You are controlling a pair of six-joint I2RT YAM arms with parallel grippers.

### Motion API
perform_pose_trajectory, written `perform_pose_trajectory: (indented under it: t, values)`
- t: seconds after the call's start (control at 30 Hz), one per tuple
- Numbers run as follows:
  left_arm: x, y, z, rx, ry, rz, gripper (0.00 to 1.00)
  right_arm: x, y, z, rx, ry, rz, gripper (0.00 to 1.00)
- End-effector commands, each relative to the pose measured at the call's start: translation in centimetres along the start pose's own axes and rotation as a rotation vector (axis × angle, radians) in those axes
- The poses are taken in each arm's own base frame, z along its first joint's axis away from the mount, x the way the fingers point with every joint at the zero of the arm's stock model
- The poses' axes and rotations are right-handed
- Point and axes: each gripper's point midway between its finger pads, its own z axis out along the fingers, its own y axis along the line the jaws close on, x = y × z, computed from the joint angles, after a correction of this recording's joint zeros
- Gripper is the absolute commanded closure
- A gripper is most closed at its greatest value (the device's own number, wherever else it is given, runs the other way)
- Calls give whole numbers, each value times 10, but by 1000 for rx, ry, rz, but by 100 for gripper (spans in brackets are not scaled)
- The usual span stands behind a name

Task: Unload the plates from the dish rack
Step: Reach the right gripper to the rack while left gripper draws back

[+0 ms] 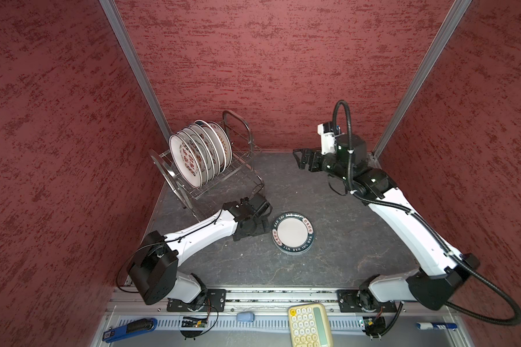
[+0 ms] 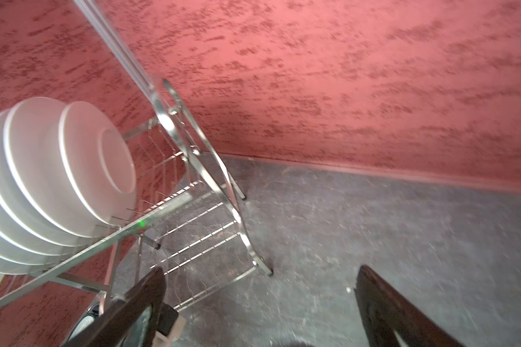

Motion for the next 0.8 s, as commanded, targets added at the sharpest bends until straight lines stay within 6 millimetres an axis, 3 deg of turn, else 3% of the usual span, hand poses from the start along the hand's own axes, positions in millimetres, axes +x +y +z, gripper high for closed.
perform_pose_trajectory:
  t: [0.0,0.13,0.4,0.77]
  values:
    - [-2,15,-2,-32,-37,-45,1,-16,32,15,4,-31,-86,1]
    - [1,25,-2,-34,-44,-65,1,-27,76,37,-78,-64,-75,1]
    - [4,47,-16,-9,-99,-101,0,-29,135,67,-179,-91,-77,5]
    - [12,73,-24,8,-113,-143,1,-11,160,112,-160,-71,-85,14]
